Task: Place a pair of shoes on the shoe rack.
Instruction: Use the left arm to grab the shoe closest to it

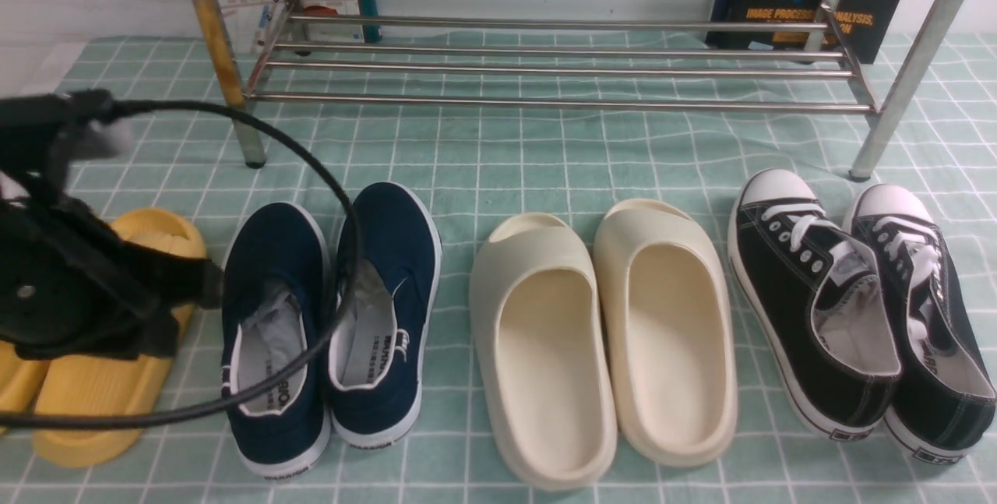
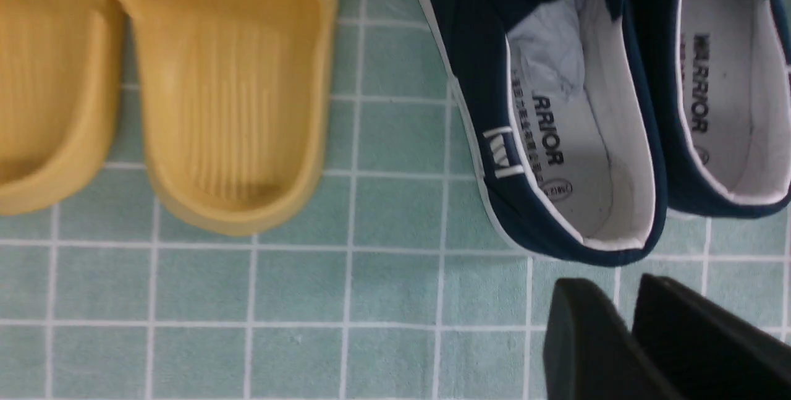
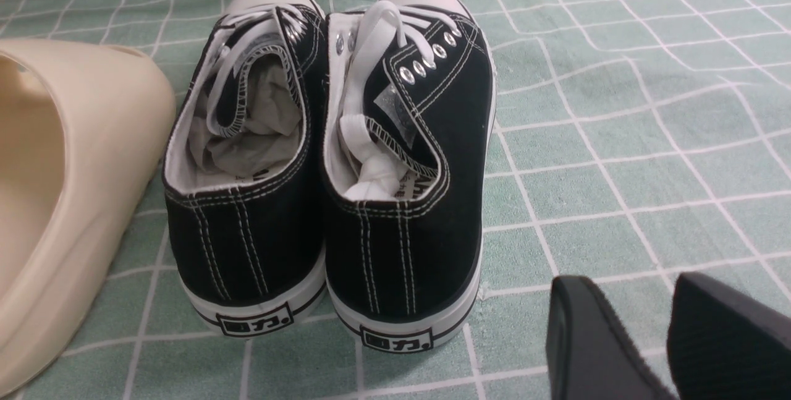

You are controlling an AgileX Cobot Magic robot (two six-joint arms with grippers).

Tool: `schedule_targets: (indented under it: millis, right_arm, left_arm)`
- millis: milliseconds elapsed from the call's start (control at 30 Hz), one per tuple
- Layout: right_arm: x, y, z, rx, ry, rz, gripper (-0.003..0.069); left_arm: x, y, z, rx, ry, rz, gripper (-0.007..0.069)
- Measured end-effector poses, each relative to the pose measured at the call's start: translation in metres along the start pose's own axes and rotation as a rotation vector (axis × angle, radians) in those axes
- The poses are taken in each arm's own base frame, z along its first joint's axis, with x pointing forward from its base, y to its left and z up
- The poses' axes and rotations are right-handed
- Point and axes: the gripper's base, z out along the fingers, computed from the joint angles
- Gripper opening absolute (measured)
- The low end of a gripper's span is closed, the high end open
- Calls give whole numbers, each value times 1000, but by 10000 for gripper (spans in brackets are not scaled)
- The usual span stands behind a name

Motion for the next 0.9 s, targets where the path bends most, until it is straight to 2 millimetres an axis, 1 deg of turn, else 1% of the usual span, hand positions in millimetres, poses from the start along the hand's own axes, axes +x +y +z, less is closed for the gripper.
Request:
schedule_targets:
  millis: [33, 67, 100, 133, 167, 200, 233, 267, 333, 400, 433, 467, 533, 633, 700, 733, 767, 800, 833, 867, 900]
  right_arm:
    - [0, 0, 0, 0, 0, 0, 239]
    - [0, 0, 0, 0, 0, 0, 239]
    - [0, 0, 0, 0, 0, 0, 239]
    - [0, 0, 0, 0, 0, 0, 239]
    - [0, 0, 0, 0, 0, 0, 239]
    - [0, 0, 0, 0, 0, 0, 239]
    - [0, 0, 0, 0, 0, 0, 239]
    - [0, 0, 0, 0, 0, 0, 239]
    - [0, 0, 0, 0, 0, 0, 239]
    - [0, 0, 0, 0, 0, 0, 239]
    - [0, 0, 0, 0, 0, 0, 239]
    - [0, 0, 0, 0, 0, 0, 239]
    - [0, 0, 0, 0, 0, 0, 239]
    - [0, 0, 0, 0, 0, 0, 239]
    - [0, 0, 0, 0, 0, 0, 239]
    - [0, 0, 0, 0, 0, 0, 239]
    - [0, 0, 0, 0, 0, 0, 239]
    - [0, 0, 0, 0, 0, 0, 239]
    - [0, 0, 0, 0, 0, 0, 239]
    - [0, 0, 0, 0, 0, 0, 239]
    - [0, 0, 0, 0, 0, 0, 239]
  left_arm:
    - [-3, -3, 14, -9, 50, -3, 272]
    - [-6, -4, 23, -16, 78, -8, 320]
    - [-7, -5, 27, -21, 88, -7, 338]
    - [-10, -5, 39, -34, 115, -15, 404]
    - [-13, -5, 47, -47, 127, -19, 437]
    - [-14, -5, 51, -49, 131, -28, 449]
    - [-18, -6, 62, -59, 131, -50, 479]
    - [-21, -6, 72, -67, 138, -70, 494]
    - [-25, -6, 87, -76, 141, -97, 501]
    - [-29, -6, 100, -87, 142, -113, 493]
    - [-30, -6, 107, -96, 142, -120, 480]
    - [-31, -6, 109, -98, 142, -123, 473]
    - [-33, -5, 121, -115, 140, -128, 420]
    - [-34, -4, 134, -127, 152, -125, 306]
    - [-33, -4, 140, -131, 161, -123, 202]
    - [-33, -3, 141, -133, 164, -121, 159]
    - [-33, -3, 142, -137, 167, -118, 94]
    - [-33, -3, 142, -137, 167, -118, 94]
    - [-34, -3, 140, -141, 166, -113, 12]
    - [-34, -3, 140, -141, 163, -113, 12]
    - [-35, -3, 134, -142, 161, -110, 6]
